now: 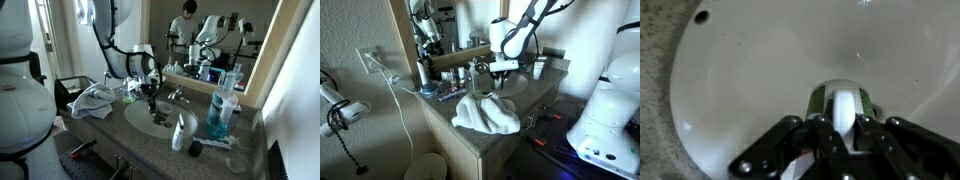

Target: Put the mug cup in the sink

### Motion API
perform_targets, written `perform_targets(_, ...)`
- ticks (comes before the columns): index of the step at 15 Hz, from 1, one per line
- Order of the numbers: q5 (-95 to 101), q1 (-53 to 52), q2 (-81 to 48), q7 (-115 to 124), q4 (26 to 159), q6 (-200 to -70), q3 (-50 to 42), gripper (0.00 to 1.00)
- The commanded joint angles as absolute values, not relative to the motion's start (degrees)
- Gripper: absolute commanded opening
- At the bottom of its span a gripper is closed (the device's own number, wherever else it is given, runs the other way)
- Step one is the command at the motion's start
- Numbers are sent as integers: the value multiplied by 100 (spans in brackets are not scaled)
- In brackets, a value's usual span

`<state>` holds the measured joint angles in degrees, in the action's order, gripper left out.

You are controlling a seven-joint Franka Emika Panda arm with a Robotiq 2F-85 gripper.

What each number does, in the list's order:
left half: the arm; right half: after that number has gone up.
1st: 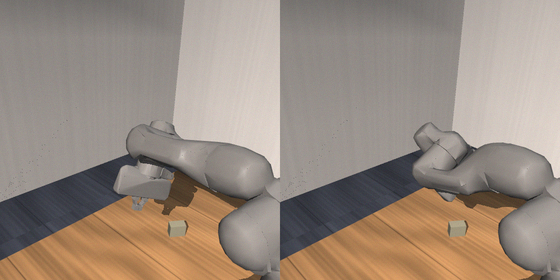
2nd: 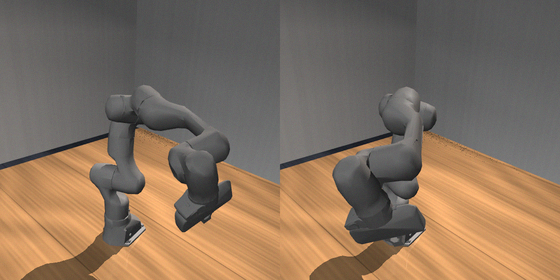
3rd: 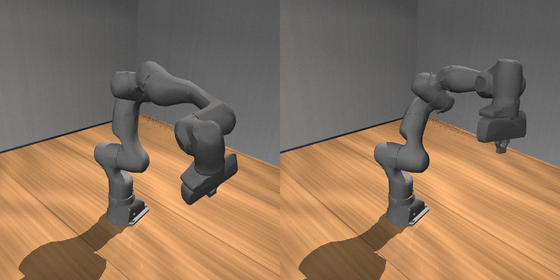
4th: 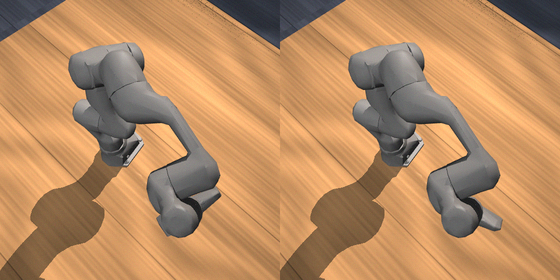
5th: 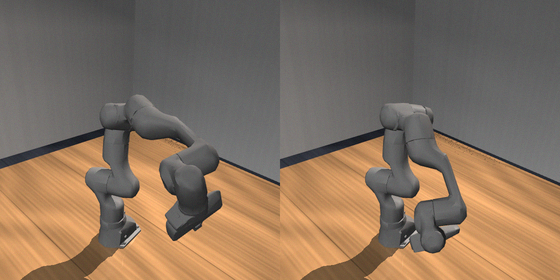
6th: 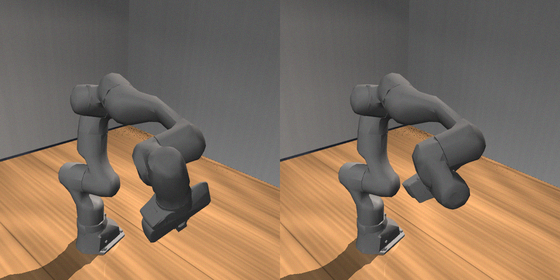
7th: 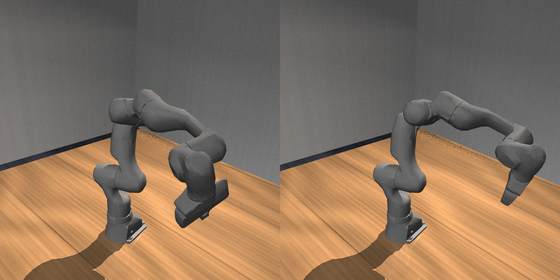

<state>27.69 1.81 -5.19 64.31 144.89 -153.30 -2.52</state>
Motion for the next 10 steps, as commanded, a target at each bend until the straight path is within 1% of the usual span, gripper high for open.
perform_targets(1, 2720, 74, -1063, 6246, 13984, -15674, -426, 2)
perform_targets(10, 2657, -536, -2179, 6277, 13137, -16291, -1047, 2)
